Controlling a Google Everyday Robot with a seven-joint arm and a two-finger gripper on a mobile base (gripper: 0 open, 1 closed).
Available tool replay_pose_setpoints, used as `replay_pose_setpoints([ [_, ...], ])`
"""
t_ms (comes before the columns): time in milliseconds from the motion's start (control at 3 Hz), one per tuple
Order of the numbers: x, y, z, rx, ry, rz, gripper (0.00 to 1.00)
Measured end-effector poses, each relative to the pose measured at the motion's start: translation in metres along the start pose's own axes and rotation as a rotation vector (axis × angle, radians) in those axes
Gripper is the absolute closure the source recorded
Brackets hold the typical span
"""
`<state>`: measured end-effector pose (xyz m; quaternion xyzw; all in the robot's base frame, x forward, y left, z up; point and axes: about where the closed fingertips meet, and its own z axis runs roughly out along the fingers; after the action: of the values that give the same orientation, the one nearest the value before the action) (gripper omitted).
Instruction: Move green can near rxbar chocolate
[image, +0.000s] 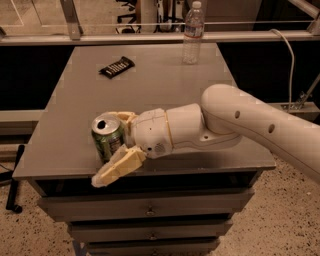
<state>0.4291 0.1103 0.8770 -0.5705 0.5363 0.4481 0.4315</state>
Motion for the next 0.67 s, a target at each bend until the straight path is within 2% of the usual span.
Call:
replay_pose_setpoints([
  [333, 0.005, -0.006, 0.004, 0.017, -0.017, 0.007, 0.37],
  [667, 0.011, -0.019, -0.007, 0.059, -0.015, 0.007, 0.61],
])
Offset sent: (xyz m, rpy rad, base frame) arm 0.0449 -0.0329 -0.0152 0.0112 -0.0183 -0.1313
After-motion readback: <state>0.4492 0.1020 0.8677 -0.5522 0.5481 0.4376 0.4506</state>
